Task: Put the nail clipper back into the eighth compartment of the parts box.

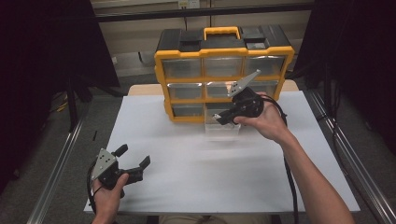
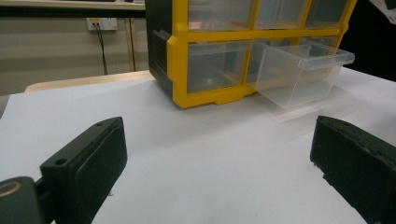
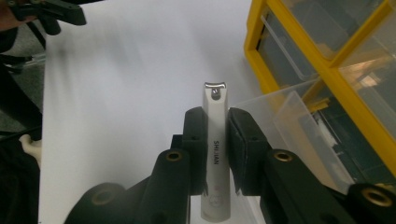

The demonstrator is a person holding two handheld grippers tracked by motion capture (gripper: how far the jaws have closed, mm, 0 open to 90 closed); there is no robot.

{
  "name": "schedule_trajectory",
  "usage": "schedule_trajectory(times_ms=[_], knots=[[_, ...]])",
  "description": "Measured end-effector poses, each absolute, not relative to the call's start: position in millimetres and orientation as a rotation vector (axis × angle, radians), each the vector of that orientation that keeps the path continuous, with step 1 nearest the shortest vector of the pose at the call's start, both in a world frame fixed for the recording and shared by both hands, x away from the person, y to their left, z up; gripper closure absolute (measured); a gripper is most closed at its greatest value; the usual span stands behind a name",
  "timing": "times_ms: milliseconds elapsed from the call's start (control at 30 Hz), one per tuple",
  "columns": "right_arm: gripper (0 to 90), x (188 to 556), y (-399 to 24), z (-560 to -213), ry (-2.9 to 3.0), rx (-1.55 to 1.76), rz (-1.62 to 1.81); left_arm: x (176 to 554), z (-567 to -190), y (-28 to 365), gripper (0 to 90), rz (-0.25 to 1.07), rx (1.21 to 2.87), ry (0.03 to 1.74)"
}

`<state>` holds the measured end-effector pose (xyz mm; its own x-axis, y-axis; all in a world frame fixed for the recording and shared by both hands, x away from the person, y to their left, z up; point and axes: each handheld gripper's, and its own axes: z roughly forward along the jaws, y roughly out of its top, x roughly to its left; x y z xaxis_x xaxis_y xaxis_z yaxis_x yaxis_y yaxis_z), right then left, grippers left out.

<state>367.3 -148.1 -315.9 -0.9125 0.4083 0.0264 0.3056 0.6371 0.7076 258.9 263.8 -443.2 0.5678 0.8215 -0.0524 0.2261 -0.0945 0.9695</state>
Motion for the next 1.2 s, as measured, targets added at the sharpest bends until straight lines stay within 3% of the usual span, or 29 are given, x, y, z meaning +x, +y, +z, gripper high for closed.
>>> schedule_trajectory(times_ms=[667,1200], knots=[[77.5,409,-142,-299,2.733,0.675,0.997,256,-442,261,4.2,0.628,1.624,0.875],[77.5,432,-132,-307,2.772,0.764,0.884,256,-442,262,4.1,0.626,1.617,0.874]])
